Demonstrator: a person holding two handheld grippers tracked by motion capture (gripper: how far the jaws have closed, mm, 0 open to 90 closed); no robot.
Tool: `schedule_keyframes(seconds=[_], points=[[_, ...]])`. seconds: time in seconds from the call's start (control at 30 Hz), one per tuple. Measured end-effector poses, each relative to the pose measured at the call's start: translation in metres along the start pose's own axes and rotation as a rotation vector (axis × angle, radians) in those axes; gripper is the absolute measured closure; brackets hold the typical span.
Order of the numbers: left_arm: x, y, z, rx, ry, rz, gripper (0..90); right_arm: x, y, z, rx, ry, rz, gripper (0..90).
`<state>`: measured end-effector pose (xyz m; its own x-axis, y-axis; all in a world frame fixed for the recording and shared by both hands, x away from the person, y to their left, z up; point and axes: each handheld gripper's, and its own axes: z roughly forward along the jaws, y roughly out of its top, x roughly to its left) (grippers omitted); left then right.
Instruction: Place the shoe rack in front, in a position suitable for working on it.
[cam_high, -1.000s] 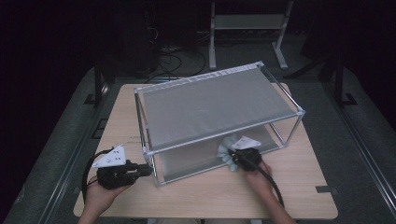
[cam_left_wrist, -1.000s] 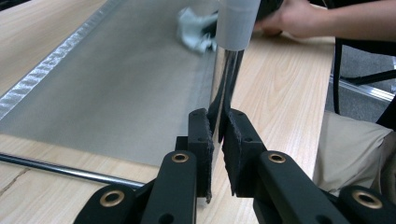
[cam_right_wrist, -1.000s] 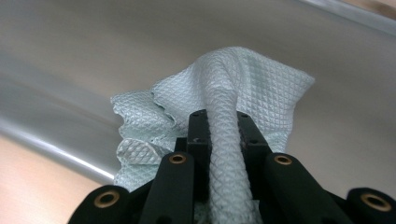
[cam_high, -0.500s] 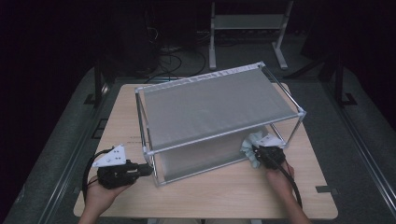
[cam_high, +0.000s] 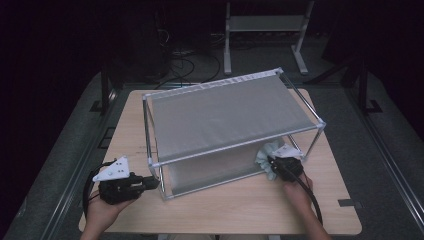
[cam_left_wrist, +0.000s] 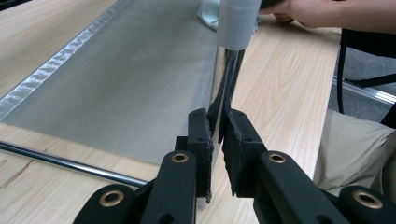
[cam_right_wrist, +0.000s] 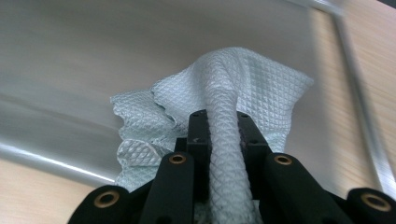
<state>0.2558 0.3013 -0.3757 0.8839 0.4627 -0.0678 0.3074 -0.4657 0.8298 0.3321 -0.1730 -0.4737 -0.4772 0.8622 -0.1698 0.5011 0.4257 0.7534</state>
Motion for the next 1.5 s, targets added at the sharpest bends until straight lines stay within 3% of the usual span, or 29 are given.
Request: schedule_keyframes(seconds=[0.13, 0.2, 0.27, 0.33, 0.37, 0.4, 0.63, 0.83, 0.93, 0.97, 1.03, 1.13, 1.2, 1.5], points=[[0.0, 0.0, 0.0, -0.002, -0.001, -0.002, 80.8, 0.002, 0.002, 0.002, -0.003, 0.034, 0.001, 78.7], [0.001, 0.001, 0.002, 0.0, -0.001, 0.0, 80.8, 0.005, 0.003, 0.002, -0.013, 0.088, 0.017, 78.7], [0.0, 0.003, 0.005, -0.002, -0.002, 0.001, 80.8, 0.025, 0.01, 0.006, -0.028, 0.132, -0.019, 78.7], [-0.001, 0.005, 0.007, 0.001, -0.005, 0.006, 80.9, 0.031, 0.012, 0.007, -0.029, 0.144, -0.022, 78.7], [-0.001, 0.005, 0.008, 0.003, -0.007, 0.009, 80.9, 0.045, 0.018, 0.011, -0.035, 0.176, -0.045, 78.6], [-0.001, 0.006, 0.009, 0.004, -0.008, 0.008, 80.9, 0.045, 0.018, 0.011, -0.035, 0.176, -0.045, 78.6], [0.0, 0.007, 0.01, 0.004, -0.013, 0.011, 80.9, 0.09, 0.035, 0.021, -0.051, 0.262, -0.111, 78.6], [0.0, 0.007, 0.011, 0.004, -0.017, 0.012, 81.0, 0.096, 0.037, 0.021, -0.054, 0.293, -0.091, 78.7], [0.0, 0.008, 0.013, 0.004, -0.017, 0.012, 81.0, 0.111, 0.042, 0.021, -0.06, 0.329, -0.116, 78.7], [0.0, 0.009, 0.014, 0.006, -0.017, 0.014, 81.0, 0.122, 0.046, 0.023, -0.068, 0.353, -0.134, 78.7], [-0.001, 0.01, 0.015, 0.007, -0.02, 0.016, 81.0, 0.126, 0.048, 0.023, -0.07, 0.362, -0.139, 78.7], [-0.001, 0.012, 0.018, 0.009, -0.025, 0.019, 81.0, 0.143, 0.054, 0.025, -0.074, 0.404, -0.157, 78.7], [-0.001, 0.013, 0.019, 0.007, -0.028, 0.02, 81.0, 0.149, 0.057, 0.026, -0.076, 0.418, -0.193, 78.7], [-0.003, 0.016, 0.024, 0.01, -0.038, 0.031, 81.2, 0.168, 0.065, 0.025, -0.077, 0.519, -0.244, 78.7]])
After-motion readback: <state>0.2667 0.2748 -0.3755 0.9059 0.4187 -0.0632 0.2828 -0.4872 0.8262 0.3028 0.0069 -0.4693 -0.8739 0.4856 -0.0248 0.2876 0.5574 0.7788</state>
